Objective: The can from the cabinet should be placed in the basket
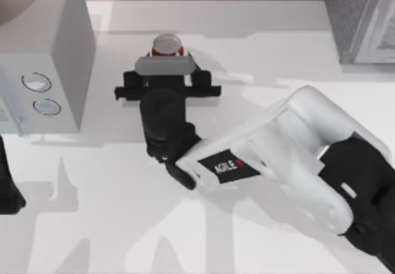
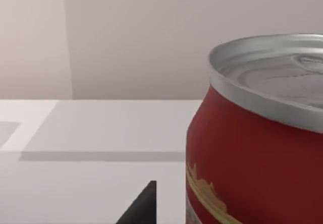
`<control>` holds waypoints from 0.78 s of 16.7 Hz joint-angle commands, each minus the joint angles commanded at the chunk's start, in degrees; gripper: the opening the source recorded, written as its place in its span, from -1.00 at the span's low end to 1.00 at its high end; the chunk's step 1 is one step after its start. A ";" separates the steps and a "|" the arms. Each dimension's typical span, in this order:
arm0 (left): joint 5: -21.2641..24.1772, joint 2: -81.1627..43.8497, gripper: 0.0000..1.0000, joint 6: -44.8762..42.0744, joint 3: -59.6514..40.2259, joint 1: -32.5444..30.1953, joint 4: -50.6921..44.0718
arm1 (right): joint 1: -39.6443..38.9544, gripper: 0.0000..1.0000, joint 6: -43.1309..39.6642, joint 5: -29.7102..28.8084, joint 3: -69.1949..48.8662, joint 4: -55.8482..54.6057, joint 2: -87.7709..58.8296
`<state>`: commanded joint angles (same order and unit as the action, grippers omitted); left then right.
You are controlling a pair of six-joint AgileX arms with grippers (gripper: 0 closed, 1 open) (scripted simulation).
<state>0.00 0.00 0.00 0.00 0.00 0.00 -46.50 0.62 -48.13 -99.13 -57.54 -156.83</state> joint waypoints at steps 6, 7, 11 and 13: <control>0.00 0.00 1.00 0.00 0.00 0.00 0.00 | 0.00 1.00 0.00 0.00 0.00 0.00 0.00; 0.00 0.00 1.00 0.00 0.00 0.00 0.00 | 0.00 1.00 0.00 0.00 0.00 0.00 0.00; 0.00 0.00 1.00 0.00 0.00 0.00 0.00 | 0.00 1.00 0.00 0.00 0.00 0.00 0.00; 0.00 0.00 1.00 0.00 0.00 0.00 0.00 | 0.00 1.00 0.00 0.00 0.00 0.00 0.00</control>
